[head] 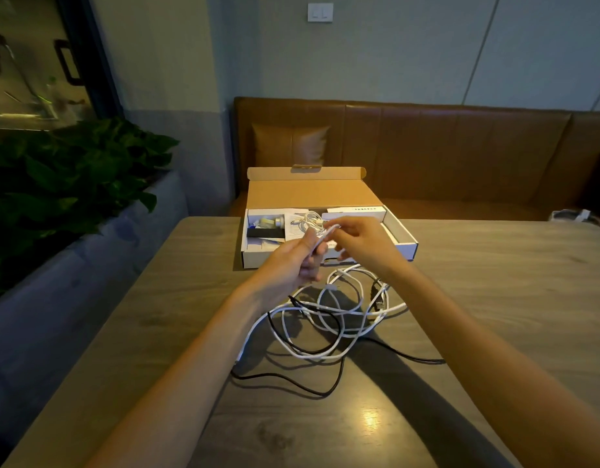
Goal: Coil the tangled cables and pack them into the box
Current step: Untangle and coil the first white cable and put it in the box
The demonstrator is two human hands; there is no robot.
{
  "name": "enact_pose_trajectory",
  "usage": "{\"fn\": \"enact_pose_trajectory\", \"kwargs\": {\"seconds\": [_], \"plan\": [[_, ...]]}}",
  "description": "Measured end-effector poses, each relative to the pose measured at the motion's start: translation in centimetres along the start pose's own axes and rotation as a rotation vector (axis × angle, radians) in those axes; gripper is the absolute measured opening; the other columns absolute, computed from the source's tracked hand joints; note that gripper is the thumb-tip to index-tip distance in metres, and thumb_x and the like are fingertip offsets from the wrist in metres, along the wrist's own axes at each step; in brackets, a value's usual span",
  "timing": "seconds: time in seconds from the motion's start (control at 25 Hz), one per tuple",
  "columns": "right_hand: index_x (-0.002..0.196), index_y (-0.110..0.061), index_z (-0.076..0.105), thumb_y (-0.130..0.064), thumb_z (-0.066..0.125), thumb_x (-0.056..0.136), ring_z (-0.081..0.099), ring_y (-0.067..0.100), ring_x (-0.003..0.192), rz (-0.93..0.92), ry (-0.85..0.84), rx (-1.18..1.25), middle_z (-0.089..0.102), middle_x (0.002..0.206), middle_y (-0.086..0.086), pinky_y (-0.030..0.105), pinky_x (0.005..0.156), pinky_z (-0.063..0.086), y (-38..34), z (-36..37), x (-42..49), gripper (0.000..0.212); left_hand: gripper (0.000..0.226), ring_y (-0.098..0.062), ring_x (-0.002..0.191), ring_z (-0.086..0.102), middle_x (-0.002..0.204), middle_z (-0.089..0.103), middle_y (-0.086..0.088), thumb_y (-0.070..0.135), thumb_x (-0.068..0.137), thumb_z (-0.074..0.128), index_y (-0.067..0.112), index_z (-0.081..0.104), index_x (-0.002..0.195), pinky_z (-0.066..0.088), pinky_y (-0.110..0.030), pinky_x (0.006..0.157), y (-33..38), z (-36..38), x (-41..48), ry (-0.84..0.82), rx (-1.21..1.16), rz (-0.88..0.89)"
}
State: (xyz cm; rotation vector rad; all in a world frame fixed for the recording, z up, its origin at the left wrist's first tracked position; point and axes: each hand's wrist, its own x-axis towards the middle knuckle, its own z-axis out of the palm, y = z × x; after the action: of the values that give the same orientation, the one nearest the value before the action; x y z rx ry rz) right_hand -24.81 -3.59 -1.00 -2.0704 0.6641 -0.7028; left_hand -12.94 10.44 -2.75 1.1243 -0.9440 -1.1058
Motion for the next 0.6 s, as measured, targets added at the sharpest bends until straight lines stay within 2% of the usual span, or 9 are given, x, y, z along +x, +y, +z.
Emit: {"fn": "enact_pose_trajectory", "kwargs": {"seconds": [0.08,0.12,0.24,0.32,0.36,0.4,0.48,0.52,0.6], "plan": [[0.105,-0.015,0.074,-0.027,0.055,0.102,0.055,0.008,0.064,-0.121,0.012,-0.284,0.069,0.08,0.004,0.016,0.057,0.042,0.4,0.9,-0.3,0.022,0.035,-0.014,0.062,0.033,0.065,0.032,0.001,0.037,0.105,0.038,0.012,0.054,0.087,0.044,-0.032,0.076,0.5,0.5,0.2,-0.03,-0.136,0.083],[0.101,-0.014,0.073,-0.026,0.054,0.102,0.052,0.007,0.067,-0.159,-0.008,-0.365,0.065,0.082,0.005,0.021,0.06,0.04,0.3,1.3,-0.4,0.023,0.032,-0.015,0.062,0.036,0.065,0.033,0.0,0.035,0.104,0.04,0.012,0.055,0.087,0.046,-0.033,0.079,0.6,0.6,0.3,-0.034,-0.232,0.13],[0.1,-0.008,0.072,-0.017,0.05,0.101,0.062,0.015,0.084,-0.169,-0.171,-0.346,0.071,0.095,0.007,0.033,0.075,0.048,-0.5,2.3,-1.2,0.023,0.027,-0.018,0.07,0.053,0.069,0.044,-0.005,0.024,0.107,0.038,0.009,0.056,0.092,0.052,-0.038,0.095,0.8,0.5,0.8,0.04,-0.431,0.24],[0.099,-0.008,0.07,-0.021,0.052,0.099,0.066,0.018,0.077,-0.139,-0.246,-0.318,0.073,0.085,0.006,0.035,0.072,0.051,-1.0,2.6,-1.7,0.022,0.027,-0.024,0.092,0.067,0.076,0.061,-0.009,0.02,0.108,0.036,0.007,0.054,0.093,0.05,-0.042,0.105,0.6,0.2,1.3,0.145,-0.464,0.267],[0.099,-0.009,0.069,-0.026,0.055,0.098,0.064,0.019,0.073,-0.13,-0.266,-0.342,0.071,0.08,0.007,0.036,0.068,0.049,-1.1,2.7,-1.8,0.022,0.027,-0.022,0.103,0.07,0.084,0.07,-0.009,0.02,0.108,0.036,0.007,0.055,0.094,0.049,-0.041,0.106,0.7,0.2,1.5,0.205,-0.394,0.288],[0.1,-0.011,0.069,-0.031,0.059,0.097,0.062,0.019,0.071,-0.121,-0.289,-0.389,0.069,0.08,0.007,0.035,0.066,0.048,-1.2,2.7,-1.8,0.023,0.028,-0.014,0.109,0.069,0.092,0.075,-0.005,0.02,0.109,0.035,0.007,0.056,0.095,0.049,-0.036,0.106,0.7,0.1,1.7,0.282,-0.217,0.315],[0.104,-0.015,0.073,-0.036,0.061,0.096,0.063,0.017,0.077,-0.118,-0.315,-0.516,0.073,0.089,0.004,0.035,0.07,0.054,-1.4,2.7,-1.8,0.026,0.031,0.007,0.107,0.063,0.099,0.075,0.011,0.022,0.109,0.036,0.008,0.061,0.098,0.048,-0.025,0.1,0.5,-0.4,2.1,0.42,0.334,0.378],[0.107,-0.017,0.074,-0.036,0.061,0.097,0.064,0.016,0.08,-0.127,-0.306,-0.55,0.074,0.095,0.002,0.034,0.072,0.055,-1.5,2.5,-1.7,0.025,0.031,0.009,0.104,0.061,0.098,0.072,0.014,0.022,0.109,0.037,0.01,0.064,0.098,0.048,-0.024,0.095,0.3,-0.8,2.4,0.433,0.559,0.41],[0.112,-0.02,0.074,-0.032,0.061,0.098,0.059,0.007,0.074,-0.175,-0.249,-0.564,0.073,0.091,-0.005,0.022,0.065,0.045,-2.3,1.5,-1.7,0.022,0.031,-0.005,0.094,0.062,0.09,0.067,0.005,0.018,0.108,0.039,0.014,0.065,0.093,0.052,-0.032,0.086,0.0,-1.6,2.8,0.352,0.794,0.39]]}}
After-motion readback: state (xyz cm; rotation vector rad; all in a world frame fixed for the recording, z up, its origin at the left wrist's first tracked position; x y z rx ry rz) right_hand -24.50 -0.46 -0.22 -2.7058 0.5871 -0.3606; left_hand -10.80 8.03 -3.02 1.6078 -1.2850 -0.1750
